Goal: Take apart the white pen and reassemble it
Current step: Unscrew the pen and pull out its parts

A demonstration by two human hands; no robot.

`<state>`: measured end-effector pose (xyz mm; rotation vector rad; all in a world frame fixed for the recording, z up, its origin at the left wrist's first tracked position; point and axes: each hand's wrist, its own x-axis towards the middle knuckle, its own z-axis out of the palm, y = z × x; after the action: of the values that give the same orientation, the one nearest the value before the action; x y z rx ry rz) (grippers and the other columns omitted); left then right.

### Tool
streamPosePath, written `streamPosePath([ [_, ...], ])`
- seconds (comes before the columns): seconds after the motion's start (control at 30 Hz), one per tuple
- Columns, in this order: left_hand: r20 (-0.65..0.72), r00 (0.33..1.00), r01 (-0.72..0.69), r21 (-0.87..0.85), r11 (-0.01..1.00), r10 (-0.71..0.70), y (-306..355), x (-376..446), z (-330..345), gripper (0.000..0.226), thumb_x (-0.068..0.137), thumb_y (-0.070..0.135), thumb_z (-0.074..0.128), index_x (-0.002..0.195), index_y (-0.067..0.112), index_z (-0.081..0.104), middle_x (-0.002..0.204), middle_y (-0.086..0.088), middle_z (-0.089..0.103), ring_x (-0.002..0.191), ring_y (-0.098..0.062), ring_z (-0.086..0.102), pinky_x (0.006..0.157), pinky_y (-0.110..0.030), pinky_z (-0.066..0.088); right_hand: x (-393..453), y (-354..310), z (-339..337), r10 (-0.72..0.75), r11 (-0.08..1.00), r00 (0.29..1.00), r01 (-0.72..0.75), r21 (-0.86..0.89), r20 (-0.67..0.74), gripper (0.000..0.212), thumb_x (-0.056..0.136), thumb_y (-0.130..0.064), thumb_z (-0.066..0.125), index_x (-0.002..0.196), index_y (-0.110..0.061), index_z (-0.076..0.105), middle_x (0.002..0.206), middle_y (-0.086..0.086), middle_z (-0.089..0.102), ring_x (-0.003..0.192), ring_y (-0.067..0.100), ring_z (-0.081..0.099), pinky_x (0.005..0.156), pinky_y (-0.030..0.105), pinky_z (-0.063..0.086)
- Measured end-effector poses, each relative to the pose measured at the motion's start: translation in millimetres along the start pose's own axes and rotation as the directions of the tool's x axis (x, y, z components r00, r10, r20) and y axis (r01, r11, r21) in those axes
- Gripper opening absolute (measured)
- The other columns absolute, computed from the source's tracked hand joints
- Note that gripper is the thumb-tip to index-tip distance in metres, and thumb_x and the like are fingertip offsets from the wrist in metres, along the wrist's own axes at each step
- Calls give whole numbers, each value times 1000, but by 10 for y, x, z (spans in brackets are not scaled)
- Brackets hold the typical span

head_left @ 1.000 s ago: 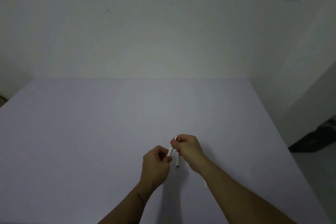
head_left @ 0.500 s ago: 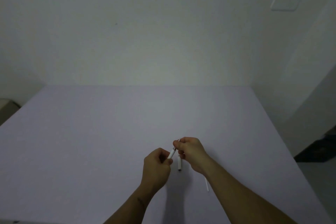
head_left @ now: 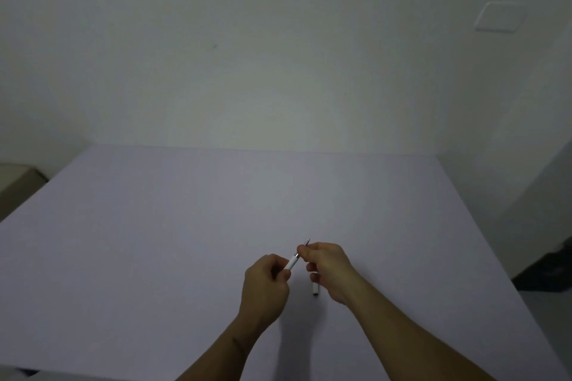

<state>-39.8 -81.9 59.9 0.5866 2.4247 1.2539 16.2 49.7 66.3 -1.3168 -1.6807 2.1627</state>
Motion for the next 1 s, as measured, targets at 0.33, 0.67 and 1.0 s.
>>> streamPosePath([
  [0.33, 50, 999, -13, -37, 999, 15, -101, 219, -276, 13, 89, 5, 61, 86, 15, 68, 77, 0, 66, 72, -14, 61, 63, -18, 46, -23, -134, 310, -48, 999, 999, 49, 12, -24, 23, 96, -9, 55, 98, -16, 77, 97, 11, 64, 85, 22, 55, 73, 33, 54],
  [0.67, 63, 998, -19, -159, 987, 30, -339, 385, -636, 8, 83, 6, 69, 79, 14, 68, 72, -4, 66, 63, -13, 59, 58, -20, 46, 31, -147, 816, -60, 998, 990, 63, 23, -132, 20, 92, -21, 66, 100, -3, 71, 90, 10, 64, 79, 21, 56, 67, 31, 51],
  [1.0, 144, 988, -23, -160, 987, 46, -522, 416, -737, 9, 85, 5, 67, 81, 13, 69, 73, -4, 66, 66, -14, 60, 60, -19, 47, -85, -97, 916, -65, 998, 995, 64, -17, -74, 24, 97, -8, 52, 99, -13, 75, 104, 12, 67, 91, 22, 59, 79, 35, 55],
])
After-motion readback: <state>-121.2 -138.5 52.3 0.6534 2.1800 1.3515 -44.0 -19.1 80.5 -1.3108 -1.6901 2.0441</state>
